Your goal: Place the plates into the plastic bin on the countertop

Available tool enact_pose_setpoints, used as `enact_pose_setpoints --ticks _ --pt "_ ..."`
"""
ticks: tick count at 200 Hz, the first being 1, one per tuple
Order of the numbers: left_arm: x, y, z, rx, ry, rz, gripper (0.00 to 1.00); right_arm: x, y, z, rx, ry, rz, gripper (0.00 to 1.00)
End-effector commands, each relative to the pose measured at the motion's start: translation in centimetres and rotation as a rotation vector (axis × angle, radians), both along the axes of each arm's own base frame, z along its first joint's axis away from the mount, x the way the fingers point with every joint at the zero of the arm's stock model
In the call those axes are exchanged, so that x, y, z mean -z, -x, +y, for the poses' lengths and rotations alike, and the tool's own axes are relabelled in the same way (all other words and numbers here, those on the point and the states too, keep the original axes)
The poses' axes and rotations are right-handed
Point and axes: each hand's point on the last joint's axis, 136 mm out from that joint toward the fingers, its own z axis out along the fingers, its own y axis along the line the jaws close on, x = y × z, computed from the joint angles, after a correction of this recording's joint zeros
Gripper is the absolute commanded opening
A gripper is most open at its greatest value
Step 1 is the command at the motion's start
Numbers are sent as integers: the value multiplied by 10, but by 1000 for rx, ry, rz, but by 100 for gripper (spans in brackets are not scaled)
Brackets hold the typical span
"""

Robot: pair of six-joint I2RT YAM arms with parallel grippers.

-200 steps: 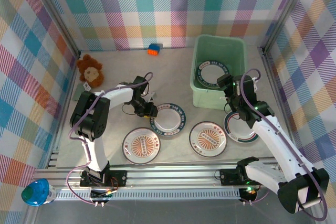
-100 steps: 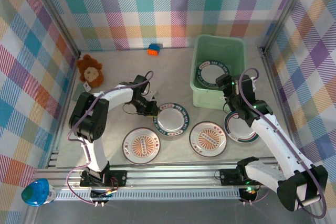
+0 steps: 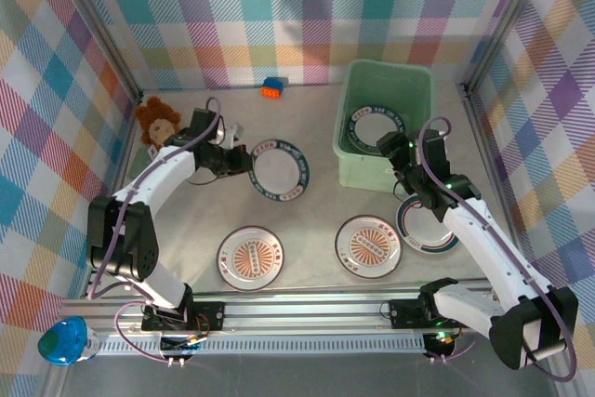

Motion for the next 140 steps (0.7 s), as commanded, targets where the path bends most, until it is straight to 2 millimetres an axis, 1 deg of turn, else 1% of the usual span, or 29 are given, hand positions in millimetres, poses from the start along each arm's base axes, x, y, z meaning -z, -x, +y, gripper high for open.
enact_pose_setpoints --ticks 1,16,36,44,58,85,103,115,140 --pt "-80 -26 -3 -50 109 -189 1 -53 -20 30 -159 -20 -191 89" --pt "-112 -33 0 -73 135 -258 0 -67 -24 43 -246 -14 -237 85" --pt "-150 -36 2 -92 163 -342 0 -83 -24 58 -343 12 -278 83" --pt "-161 -37 1 -94 179 -365 0 -87 -24 59 -353 27 -285 83" --pt "-177 -36 -2 -94 219 -391 0 -85 -23 53 -334 52 -270 83" --pt "-197 -35 -11 -82 303 -408 0 -84 -20 50 -326 65 -267 84" --pt "-201 -34 -16 -73 321 -414 0 -75 -17 46 -314 70 -223 85" --pt "-203 -34 -20 -61 341 -409 0 -72 -16 47 -319 63 -223 85" --pt "-207 -33 -36 -26 384 -399 0 -89 -17 63 -401 29 -321 84"
